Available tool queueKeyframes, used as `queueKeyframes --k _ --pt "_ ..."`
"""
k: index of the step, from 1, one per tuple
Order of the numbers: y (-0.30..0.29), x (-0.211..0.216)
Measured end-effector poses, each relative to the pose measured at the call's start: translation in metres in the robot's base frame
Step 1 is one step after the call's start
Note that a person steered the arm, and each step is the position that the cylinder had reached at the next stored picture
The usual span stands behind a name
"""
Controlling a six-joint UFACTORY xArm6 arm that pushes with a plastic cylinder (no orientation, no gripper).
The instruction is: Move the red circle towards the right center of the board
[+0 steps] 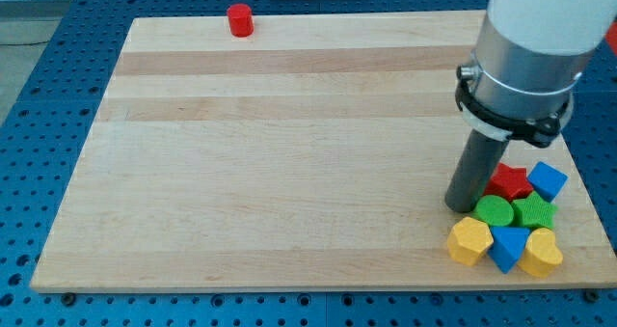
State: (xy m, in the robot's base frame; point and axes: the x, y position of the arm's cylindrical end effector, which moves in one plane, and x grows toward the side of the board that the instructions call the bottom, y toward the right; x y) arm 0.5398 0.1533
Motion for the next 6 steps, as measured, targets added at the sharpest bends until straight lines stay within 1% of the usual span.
queueKeyframes --k 1,2,3,4,5,6 --pt "-0.008 -0.001" --pt "-0.07 -0.019" --pt "-0.144 -0.061" --pt "-0.244 -0.11" --pt "-0.31 -0.181" --pt "-0.327 -0.261"
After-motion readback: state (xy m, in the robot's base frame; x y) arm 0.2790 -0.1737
